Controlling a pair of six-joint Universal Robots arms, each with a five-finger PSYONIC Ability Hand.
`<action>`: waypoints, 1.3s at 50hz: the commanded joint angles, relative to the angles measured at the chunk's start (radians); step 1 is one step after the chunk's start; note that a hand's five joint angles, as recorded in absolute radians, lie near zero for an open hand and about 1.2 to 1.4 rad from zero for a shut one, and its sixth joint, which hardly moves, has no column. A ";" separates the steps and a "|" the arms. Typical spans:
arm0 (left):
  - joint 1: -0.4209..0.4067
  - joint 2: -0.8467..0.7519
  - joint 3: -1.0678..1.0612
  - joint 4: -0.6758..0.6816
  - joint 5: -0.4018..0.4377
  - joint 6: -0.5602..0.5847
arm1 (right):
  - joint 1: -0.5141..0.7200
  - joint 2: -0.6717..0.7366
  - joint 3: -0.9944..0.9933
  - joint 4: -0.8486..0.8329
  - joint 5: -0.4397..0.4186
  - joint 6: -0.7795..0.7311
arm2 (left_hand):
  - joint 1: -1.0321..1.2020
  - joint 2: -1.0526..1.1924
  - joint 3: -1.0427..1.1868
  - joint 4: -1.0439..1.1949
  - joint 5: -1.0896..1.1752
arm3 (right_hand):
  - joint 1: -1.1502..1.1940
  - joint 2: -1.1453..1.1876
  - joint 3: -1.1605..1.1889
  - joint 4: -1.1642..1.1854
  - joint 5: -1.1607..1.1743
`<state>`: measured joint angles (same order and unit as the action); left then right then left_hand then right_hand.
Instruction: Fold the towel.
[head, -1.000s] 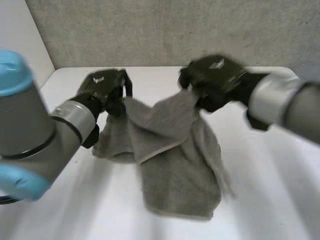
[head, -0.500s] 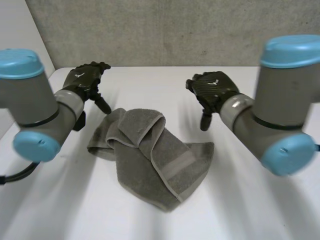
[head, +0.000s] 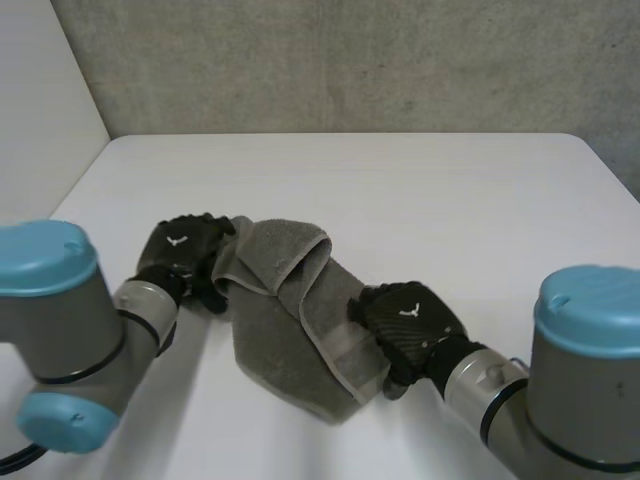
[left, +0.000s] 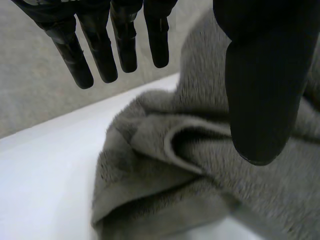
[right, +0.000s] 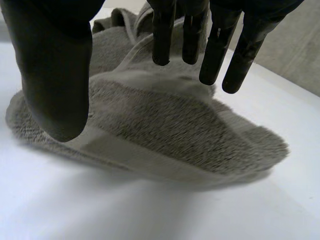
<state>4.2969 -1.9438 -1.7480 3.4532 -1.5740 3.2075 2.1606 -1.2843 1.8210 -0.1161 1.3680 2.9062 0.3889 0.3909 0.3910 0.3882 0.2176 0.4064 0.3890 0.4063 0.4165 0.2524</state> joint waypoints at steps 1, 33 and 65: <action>-0.003 -0.150 0.088 0.066 -0.001 0.083 | 0.015 0.069 0.021 -0.082 0.002 -0.001 | 0.065 0.063 0.063 0.066 0.062 | -0.028 -0.010 -0.028 -0.038 -0.048; -0.003 -0.155 0.157 0.072 0.000 0.088 | -0.061 -0.015 0.035 -0.189 0.017 -0.064 | 0.667 0.665 0.665 0.668 0.664 | 0.990 1.007 0.990 0.980 0.969; -0.034 -0.219 0.125 0.218 0.115 0.077 | -0.199 -0.010 0.089 -0.151 -0.098 -0.068 | 0.112 0.110 0.110 0.113 0.109 | 0.354 0.371 0.354 0.344 0.333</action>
<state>4.2680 -2.1725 -1.6120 3.6780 -1.5125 3.2879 1.9603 -1.2950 1.9059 -0.2605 1.2685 2.8378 0.5038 0.5013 0.5028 0.5020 0.3245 0.7857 0.8051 0.7969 0.7974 0.6052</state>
